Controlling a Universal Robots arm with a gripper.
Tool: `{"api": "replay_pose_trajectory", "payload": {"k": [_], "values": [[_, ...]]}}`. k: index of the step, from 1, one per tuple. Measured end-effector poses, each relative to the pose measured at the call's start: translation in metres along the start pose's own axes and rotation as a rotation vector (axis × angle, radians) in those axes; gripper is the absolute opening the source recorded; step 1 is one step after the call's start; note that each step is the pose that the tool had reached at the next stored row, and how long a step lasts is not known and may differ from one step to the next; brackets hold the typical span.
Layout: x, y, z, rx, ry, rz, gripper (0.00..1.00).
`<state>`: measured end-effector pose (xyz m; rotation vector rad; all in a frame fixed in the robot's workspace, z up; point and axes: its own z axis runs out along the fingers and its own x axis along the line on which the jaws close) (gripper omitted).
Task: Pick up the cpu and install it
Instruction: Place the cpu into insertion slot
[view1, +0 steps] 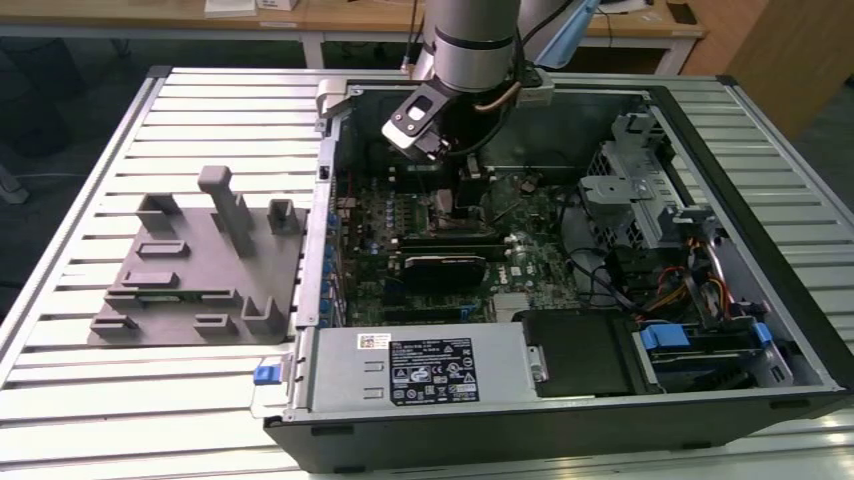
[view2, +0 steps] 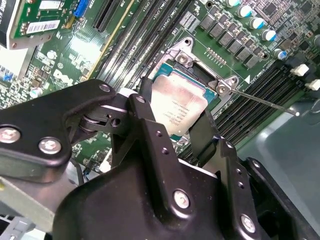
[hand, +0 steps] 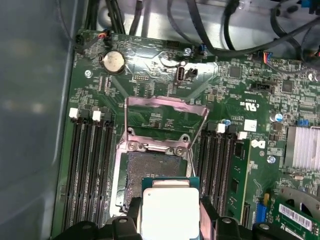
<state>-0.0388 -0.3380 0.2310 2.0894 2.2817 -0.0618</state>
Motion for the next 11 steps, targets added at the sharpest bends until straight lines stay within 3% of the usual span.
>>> {"api": "replay_pose_trajectory", "payload": {"k": [6, 9, 11], "values": [[0.0000, 0.0000, -0.0001, -0.0001, 0.0012, 0.000, 0.54], [0.0000, 0.0000, -0.0002, -0.0014, 0.0128, 0.000, 0.54], [-0.0002, -0.0001, -0.0001, -0.0108, 0.0138, 0.001, 0.54]]}}
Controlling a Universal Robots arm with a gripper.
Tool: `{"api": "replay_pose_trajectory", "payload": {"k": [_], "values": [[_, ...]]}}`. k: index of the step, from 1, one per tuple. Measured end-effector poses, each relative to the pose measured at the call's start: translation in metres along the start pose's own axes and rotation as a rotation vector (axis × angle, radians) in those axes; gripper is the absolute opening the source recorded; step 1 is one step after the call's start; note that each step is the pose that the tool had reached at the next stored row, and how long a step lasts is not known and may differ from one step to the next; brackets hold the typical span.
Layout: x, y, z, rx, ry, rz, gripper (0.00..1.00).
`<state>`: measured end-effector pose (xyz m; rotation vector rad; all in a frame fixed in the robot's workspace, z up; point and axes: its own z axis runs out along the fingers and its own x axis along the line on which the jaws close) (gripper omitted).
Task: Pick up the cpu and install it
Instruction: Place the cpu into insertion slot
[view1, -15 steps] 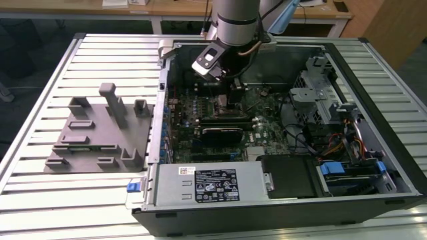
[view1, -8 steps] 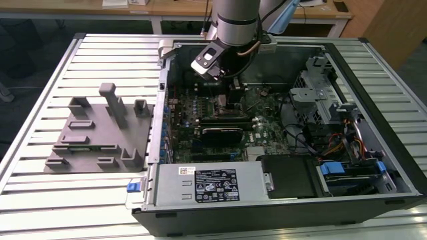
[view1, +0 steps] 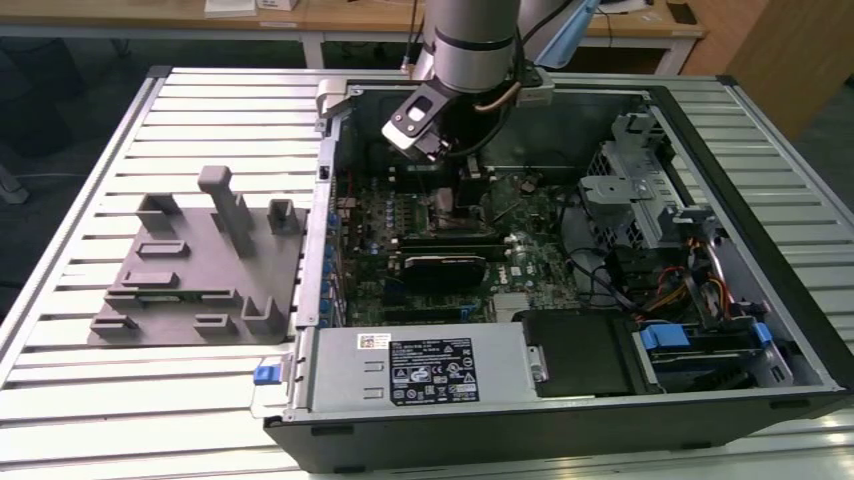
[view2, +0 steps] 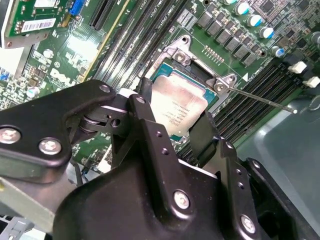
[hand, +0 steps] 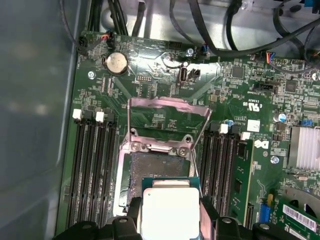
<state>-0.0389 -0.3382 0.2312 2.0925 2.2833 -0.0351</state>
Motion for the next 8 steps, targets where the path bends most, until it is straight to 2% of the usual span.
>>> {"api": "replay_pose_trajectory", "payload": {"k": [3, 4, 6, 8], "values": [[-0.0002, -0.0001, 0.0005, -0.0218, -0.0015, 0.002, 0.54], [-0.0002, -0.0002, 0.0008, -0.0250, -0.0017, 0.004, 0.54], [-0.0002, -0.0003, 0.0015, -0.0259, -0.0021, 0.012, 0.54], [-0.0002, -0.0004, 0.0024, -0.0245, -0.0030, 0.040, 0.54]]}}
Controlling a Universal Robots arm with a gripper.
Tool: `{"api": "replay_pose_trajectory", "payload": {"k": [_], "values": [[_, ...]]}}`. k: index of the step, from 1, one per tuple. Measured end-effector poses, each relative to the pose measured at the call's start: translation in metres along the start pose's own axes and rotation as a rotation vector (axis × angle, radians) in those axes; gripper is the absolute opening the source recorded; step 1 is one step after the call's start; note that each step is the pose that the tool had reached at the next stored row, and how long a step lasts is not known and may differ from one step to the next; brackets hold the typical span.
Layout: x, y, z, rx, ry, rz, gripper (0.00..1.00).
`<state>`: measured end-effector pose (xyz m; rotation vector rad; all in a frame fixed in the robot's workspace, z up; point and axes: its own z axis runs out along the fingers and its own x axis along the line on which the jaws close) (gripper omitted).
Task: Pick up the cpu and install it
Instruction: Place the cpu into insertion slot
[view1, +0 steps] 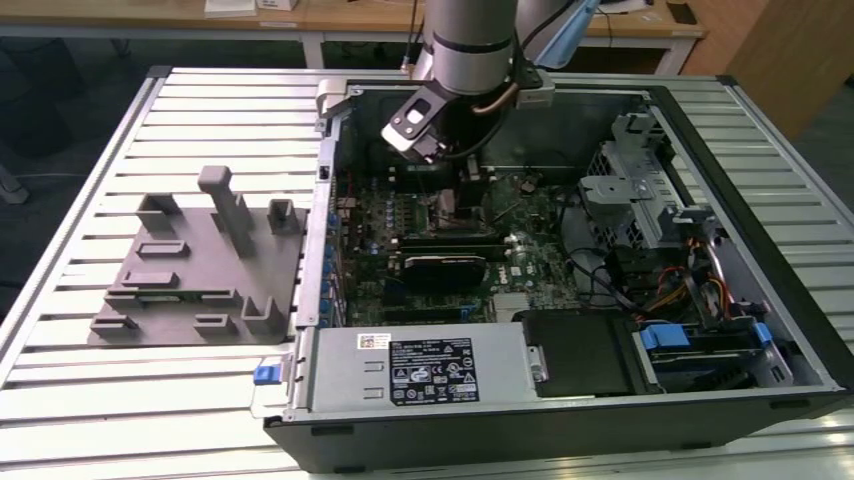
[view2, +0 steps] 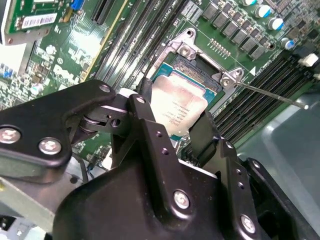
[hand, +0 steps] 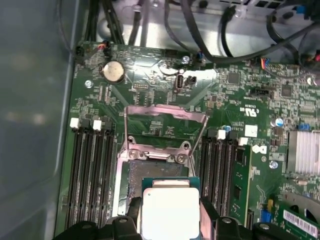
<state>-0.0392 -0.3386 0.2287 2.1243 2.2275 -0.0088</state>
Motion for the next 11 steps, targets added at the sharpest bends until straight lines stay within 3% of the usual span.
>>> {"api": "replay_pose_trajectory", "payload": {"k": [3, 11], "values": [[0.0000, -0.0002, 0.0007, 0.0019, -0.0015, 0.035, 0.54], [0.0009, -0.0004, 0.0050, 0.0019, 0.0000, 0.037, 0.54]]}}
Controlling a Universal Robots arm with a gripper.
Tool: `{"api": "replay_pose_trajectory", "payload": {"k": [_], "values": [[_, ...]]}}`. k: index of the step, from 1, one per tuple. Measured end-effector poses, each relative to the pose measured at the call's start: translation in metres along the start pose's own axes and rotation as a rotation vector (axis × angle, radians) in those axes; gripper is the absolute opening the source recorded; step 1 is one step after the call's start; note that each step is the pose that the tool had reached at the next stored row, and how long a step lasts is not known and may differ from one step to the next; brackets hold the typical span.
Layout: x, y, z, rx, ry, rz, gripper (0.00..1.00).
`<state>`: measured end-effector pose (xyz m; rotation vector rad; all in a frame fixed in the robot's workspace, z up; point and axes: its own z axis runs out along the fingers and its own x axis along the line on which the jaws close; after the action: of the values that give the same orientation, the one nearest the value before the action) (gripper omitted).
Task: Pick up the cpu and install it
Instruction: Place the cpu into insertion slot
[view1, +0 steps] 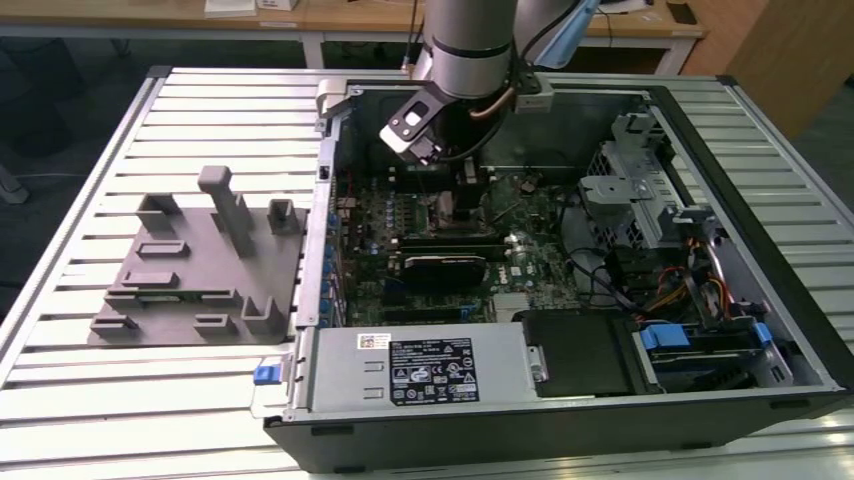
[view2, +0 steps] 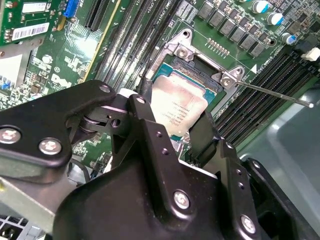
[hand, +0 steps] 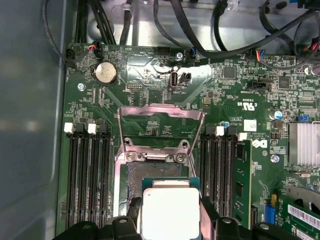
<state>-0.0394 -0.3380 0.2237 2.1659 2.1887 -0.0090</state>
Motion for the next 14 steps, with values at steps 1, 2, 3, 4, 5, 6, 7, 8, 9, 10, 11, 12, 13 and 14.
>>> {"api": "replay_pose_trajectory", "payload": {"k": [1, 2, 3, 4, 5, 6, 7, 8, 9, 10, 11, 12, 13, 14], "values": [[0.0003, 0.0000, 0.0009, 0.0000, 0.0000, 0.000, 0.54], [0.0005, -0.0001, 0.0017, 0.0000, 0.0000, 0.000, 0.54], [0.0008, -0.0001, 0.0025, 0.0000, 0.0001, 0.000, 0.54], [0.0010, -0.0001, 0.0031, -0.0001, 0.0001, 0.000, 0.54], [0.0010, -0.0001, 0.0033, 0.0000, 0.0000, 0.000, 0.54], [0.0010, -0.0001, 0.0033, 0.0001, -0.0002, 0.000, 0.54], [0.0010, -0.0001, 0.0033, 0.0002, -0.0003, 0.000, 0.54], [0.0009, -0.0002, 0.0034, 0.0001, -0.0001, 0.000, 0.54], [0.0010, -0.0001, 0.0036, 0.0000, 0.0001, 0.000, 0.54], [0.0011, -0.0001, 0.0041, -0.0003, 0.0005, 0.000, 0.54], [0.0011, 0.0000, 0.0045, -0.0002, 0.0004, 0.000, 0.54], [0.0012, 0.0002, 0.0048, -0.0001, 0.0001, 0.000, 0.54], [0.0015, 0.0006, 0.0051, 0.0000, 0.0002, 0.000, 0.54], [0.0017, 0.0013, 0.0054, 0.0000, 0.0001, 0.000, 0.54]]}}
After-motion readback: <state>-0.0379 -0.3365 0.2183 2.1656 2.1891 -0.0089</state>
